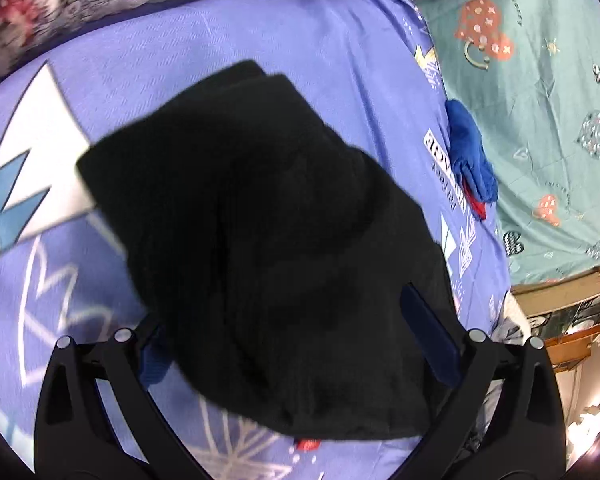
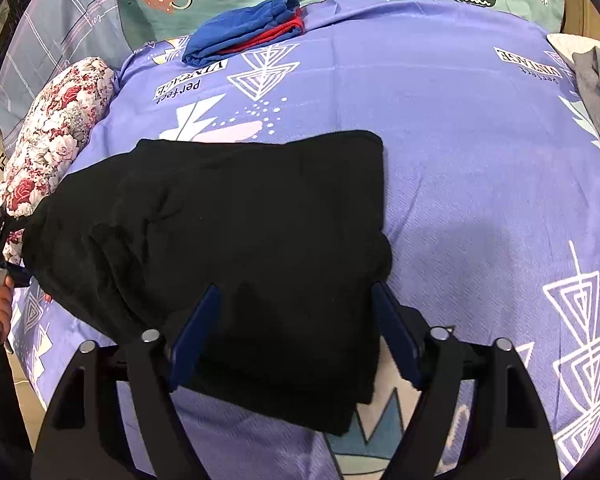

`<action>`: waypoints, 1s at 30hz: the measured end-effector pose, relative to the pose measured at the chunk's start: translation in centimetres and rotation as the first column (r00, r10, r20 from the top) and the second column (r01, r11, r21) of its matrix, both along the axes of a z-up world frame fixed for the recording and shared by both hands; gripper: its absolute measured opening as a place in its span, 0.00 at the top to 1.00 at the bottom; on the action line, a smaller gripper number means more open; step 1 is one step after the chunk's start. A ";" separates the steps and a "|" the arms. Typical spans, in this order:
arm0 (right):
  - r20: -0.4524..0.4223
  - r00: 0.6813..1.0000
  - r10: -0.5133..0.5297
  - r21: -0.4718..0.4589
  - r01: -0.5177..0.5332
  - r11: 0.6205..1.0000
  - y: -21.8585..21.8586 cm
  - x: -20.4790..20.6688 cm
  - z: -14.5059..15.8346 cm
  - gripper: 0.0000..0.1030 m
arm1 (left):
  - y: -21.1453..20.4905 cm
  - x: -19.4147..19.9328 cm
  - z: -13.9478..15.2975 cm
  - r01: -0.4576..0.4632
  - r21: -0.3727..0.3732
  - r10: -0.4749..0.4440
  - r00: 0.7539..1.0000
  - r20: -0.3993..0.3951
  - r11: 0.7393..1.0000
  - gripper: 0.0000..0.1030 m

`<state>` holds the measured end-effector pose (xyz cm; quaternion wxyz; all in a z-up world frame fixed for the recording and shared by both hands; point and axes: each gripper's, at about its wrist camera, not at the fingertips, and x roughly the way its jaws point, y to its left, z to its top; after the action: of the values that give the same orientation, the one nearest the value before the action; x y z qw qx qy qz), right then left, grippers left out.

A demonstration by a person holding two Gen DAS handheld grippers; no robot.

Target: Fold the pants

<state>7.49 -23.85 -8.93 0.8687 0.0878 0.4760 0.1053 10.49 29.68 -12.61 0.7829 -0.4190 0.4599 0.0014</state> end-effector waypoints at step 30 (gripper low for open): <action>0.121 0.990 -0.068 0.117 0.054 0.992 -4.6 -4.7 3.3 0.17 | -23.9 -1.3 16.5 0.385 0.540 -0.590 0.758 0.278 0.748 0.85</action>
<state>2.75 -28.42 -5.66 0.8932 0.1448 0.4110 0.1107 9.23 5.83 3.92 0.9105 -0.0759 0.3567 -0.1951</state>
